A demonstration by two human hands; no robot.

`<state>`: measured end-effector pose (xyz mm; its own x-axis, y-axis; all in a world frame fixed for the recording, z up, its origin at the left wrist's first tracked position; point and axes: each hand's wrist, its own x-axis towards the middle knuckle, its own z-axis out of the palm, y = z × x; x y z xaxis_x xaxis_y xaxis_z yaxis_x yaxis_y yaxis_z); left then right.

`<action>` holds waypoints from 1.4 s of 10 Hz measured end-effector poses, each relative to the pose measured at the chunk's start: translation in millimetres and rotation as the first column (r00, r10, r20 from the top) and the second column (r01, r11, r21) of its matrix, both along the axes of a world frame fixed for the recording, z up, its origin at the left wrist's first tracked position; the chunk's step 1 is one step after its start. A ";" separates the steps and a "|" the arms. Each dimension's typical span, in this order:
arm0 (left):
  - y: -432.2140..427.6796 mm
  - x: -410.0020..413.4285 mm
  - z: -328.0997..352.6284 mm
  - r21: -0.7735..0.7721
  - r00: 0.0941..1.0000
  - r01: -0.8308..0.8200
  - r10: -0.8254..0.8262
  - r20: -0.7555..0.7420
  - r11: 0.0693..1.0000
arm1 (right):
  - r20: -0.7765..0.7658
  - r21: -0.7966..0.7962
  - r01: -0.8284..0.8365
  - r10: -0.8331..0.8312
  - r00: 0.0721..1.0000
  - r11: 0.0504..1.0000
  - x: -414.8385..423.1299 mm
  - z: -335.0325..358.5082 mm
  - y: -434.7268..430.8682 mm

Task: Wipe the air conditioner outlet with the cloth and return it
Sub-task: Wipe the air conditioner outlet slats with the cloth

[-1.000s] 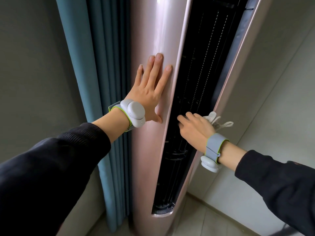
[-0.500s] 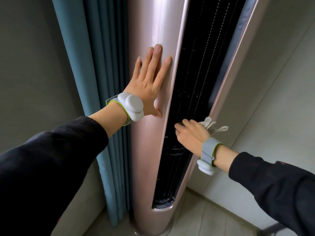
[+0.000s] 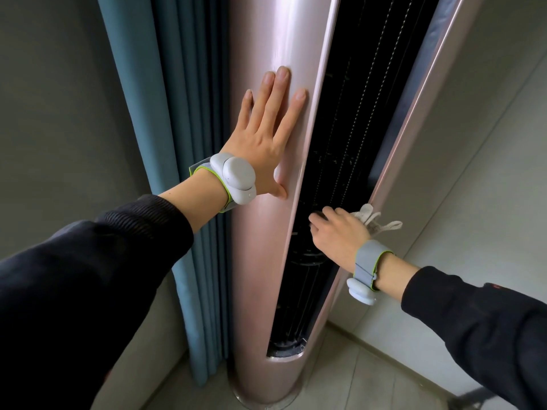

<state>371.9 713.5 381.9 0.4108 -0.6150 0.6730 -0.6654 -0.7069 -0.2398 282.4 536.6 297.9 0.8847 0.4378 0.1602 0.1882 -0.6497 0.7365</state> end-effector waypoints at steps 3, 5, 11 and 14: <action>-0.4 0.4 -0.4 0.000 1.000 0.002 -0.002 0.006 1.000 | -0.033 -0.040 0.004 -0.005 0.999 0.999 -2.0 -9.2 -2.4; 0.1 1.0 -0.7 -0.001 1.000 0.001 -0.001 -0.001 1.000 | -0.056 -0.042 -0.043 0.041 0.998 0.998 -1.3 -9.7 -3.0; -2.2 -0.4 0.8 0.010 1.000 -0.020 0.020 -0.007 1.000 | 0.357 0.145 -0.303 0.236 0.904 0.942 -27.7 67.5 -44.6; -1.7 -1.2 -0.2 0.021 0.999 -0.034 0.034 -0.006 0.999 | 0.461 0.122 -0.214 0.136 0.877 0.969 -10.6 99.4 -42.4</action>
